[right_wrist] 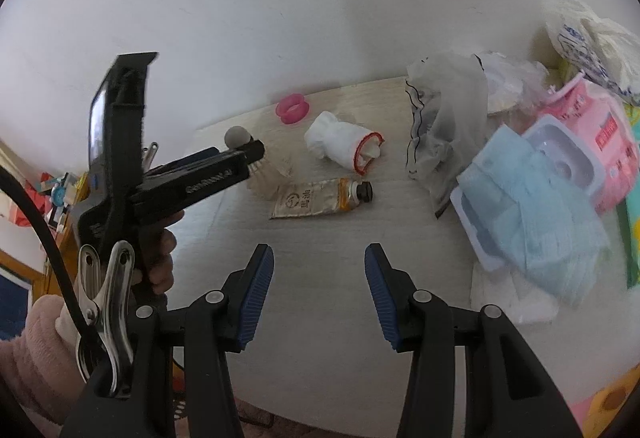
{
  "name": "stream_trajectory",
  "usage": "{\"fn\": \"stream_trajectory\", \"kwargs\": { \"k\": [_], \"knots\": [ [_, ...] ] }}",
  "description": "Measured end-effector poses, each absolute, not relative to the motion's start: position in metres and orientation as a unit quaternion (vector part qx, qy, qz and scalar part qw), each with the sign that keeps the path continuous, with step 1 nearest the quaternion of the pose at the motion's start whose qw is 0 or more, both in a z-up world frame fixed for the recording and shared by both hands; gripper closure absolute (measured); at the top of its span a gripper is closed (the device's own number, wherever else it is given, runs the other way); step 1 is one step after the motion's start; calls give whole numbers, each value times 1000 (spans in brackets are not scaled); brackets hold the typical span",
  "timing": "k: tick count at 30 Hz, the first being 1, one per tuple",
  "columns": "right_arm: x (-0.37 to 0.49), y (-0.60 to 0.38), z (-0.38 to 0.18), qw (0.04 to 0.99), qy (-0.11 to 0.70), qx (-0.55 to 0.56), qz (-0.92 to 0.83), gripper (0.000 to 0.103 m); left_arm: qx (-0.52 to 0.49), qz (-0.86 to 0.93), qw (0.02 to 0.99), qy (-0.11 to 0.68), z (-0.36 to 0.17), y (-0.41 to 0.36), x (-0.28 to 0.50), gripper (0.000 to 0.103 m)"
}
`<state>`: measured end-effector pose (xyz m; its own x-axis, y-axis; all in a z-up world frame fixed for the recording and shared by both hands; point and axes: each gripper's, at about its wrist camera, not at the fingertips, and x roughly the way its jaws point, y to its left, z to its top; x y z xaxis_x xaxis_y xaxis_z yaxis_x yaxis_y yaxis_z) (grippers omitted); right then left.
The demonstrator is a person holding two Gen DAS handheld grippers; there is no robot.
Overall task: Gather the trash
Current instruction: 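Grasp the shuttlecock with the left tool while right reaches the white sock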
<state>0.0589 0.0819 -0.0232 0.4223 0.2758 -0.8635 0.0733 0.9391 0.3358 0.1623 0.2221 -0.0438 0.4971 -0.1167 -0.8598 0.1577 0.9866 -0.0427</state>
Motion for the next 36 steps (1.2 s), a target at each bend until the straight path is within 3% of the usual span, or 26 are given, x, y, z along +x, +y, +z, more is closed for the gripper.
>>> {"fn": "stream_trajectory", "kwargs": {
  "k": [2, 5, 8, 36],
  "knots": [
    [64, 80, -24, 826, 536, 161, 64, 54, 17, -74, 862, 501, -49, 223, 167, 44],
    [73, 77, -25, 825, 539, 155, 70, 54, 13, -66, 862, 503, -53, 225, 171, 63],
    [82, 75, -28, 822, 544, 149, 76, 54, 18, -61, 864, 500, -53, 226, 171, 67],
    [195, 122, -96, 795, 592, -45, 128, 54, -20, 24, 856, 516, -50, 276, 111, 67]
  ]
}}
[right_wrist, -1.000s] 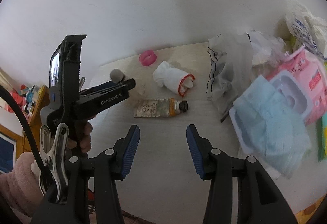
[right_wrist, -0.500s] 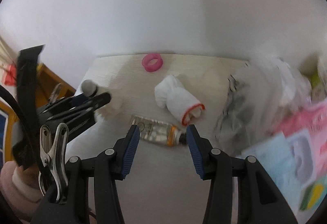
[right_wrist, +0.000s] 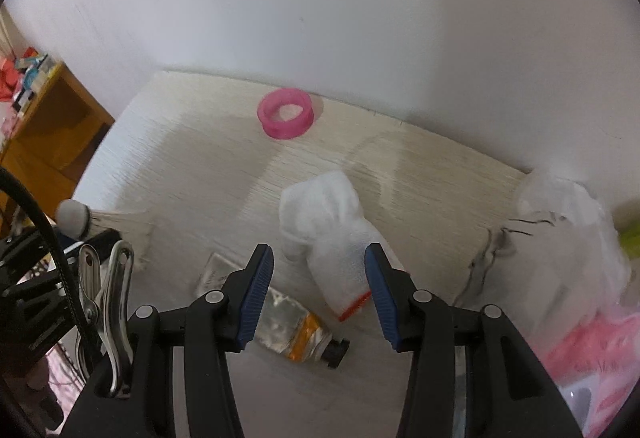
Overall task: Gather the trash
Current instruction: 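Grasp the shuttlecock with the left tool while right reaches the white sock, then close the right tool on the white sock while left holds shuttlecock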
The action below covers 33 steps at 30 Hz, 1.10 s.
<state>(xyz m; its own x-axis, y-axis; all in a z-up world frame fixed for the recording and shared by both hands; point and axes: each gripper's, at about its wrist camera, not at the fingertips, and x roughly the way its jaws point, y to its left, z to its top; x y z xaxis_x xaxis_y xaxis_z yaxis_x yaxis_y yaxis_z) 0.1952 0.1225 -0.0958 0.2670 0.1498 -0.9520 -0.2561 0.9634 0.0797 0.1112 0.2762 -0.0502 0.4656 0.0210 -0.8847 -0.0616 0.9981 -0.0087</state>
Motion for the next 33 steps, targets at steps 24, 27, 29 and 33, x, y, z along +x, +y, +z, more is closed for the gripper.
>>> {"fn": "stream_trajectory", "kwargs": {
  "k": [24, 27, 29, 33],
  "knots": [
    [200, 125, -112, 795, 587, -30, 150, 41, -17, 23, 837, 547, -93, 281, 108, 1],
    [200, 122, -113, 794, 587, -24, 157, 38, -17, 22, 831, 556, -94, 281, 109, 0],
    [200, 117, -111, 792, 588, -15, 164, 34, -20, 27, 825, 565, -94, 283, 111, 0],
    [200, 113, -111, 792, 584, -3, 178, 25, -22, 30, 820, 572, -95, 285, 110, 0]
  ]
}}
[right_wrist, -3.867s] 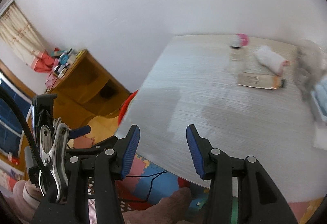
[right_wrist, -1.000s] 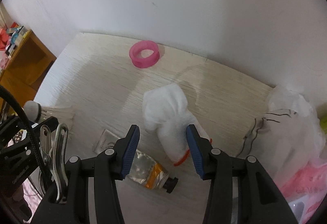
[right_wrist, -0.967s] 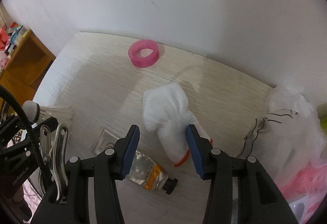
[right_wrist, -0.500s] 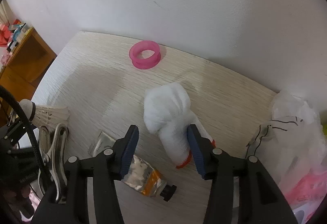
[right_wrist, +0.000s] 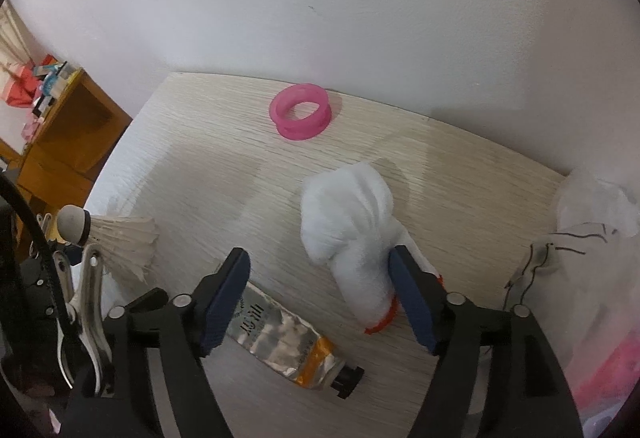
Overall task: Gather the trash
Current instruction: 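Close the right tool on the white sock while left holds shuttlecock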
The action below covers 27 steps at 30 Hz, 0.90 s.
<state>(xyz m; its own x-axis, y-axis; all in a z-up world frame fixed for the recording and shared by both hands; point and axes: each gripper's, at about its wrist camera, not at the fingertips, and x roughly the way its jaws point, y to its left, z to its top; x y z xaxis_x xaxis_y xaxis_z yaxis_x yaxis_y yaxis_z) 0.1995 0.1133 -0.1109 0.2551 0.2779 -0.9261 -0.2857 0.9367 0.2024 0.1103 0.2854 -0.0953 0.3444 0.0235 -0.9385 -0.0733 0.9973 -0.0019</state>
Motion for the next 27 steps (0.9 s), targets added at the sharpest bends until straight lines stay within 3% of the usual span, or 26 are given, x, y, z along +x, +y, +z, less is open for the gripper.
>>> {"fn": "stream_trajectory", "kwargs": {
  "k": [4, 6, 14, 16, 20, 27],
  "knots": [
    [200, 114, -111, 789, 586, -7, 185, 23, -34, 46, 803, 593, -92, 289, 104, 5],
    [201, 113, -111, 787, 588, -6, 188, 23, -51, 46, 813, 579, -85, 293, 96, 21],
    [194, 106, -108, 794, 576, -5, 196, 23, -38, 62, 871, 486, -49, 290, 84, 23],
    [192, 107, -107, 793, 577, -14, 193, 27, -36, 62, 872, 485, -51, 287, 89, 28],
    [188, 105, -100, 795, 576, -11, 190, 34, -39, 68, 863, 499, -60, 285, 92, 65],
    [180, 98, -89, 800, 566, -14, 198, 35, -59, 60, 871, 484, -51, 293, 83, 68]
  ]
}}
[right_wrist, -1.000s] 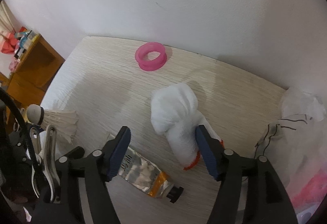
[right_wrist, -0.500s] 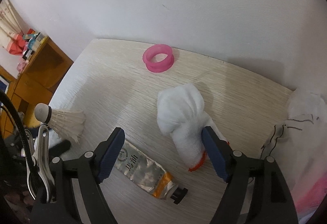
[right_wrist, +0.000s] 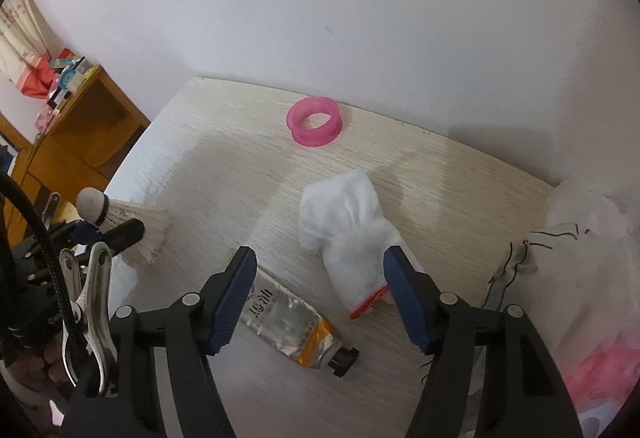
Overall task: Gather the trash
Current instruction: 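Close the right tool on the white sock while left holds shuttlecock, then carry the shuttlecock and white sock with both tools over the red bucket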
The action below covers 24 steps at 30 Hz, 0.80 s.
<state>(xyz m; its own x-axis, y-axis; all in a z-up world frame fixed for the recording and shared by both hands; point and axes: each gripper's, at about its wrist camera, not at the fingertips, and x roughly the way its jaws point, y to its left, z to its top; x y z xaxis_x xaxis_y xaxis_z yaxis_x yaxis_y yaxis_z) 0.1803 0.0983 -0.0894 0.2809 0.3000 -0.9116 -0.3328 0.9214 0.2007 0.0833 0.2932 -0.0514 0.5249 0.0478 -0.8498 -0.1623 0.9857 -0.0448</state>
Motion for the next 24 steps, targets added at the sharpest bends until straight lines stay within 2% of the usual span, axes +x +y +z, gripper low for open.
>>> {"fn": "stream_trajectory", "kwargs": {
  "k": [8, 11, 13, 19, 24],
  "knots": [
    [185, 99, -101, 797, 570, -39, 195, 36, -85, 68, 871, 479, -42, 303, 71, 68],
    [186, 104, -104, 804, 561, -64, 189, 47, -91, 73, 873, 473, -37, 308, 66, 68],
    [184, 106, -104, 806, 556, -79, 187, 62, -96, 76, 874, 470, -35, 310, 63, 68],
    [184, 105, -100, 803, 558, -72, 196, 86, -103, 83, 874, 468, -33, 318, 50, 68],
    [174, 107, -85, 808, 550, -57, 204, 88, -106, 86, 873, 469, -34, 319, 50, 68]
  ]
}}
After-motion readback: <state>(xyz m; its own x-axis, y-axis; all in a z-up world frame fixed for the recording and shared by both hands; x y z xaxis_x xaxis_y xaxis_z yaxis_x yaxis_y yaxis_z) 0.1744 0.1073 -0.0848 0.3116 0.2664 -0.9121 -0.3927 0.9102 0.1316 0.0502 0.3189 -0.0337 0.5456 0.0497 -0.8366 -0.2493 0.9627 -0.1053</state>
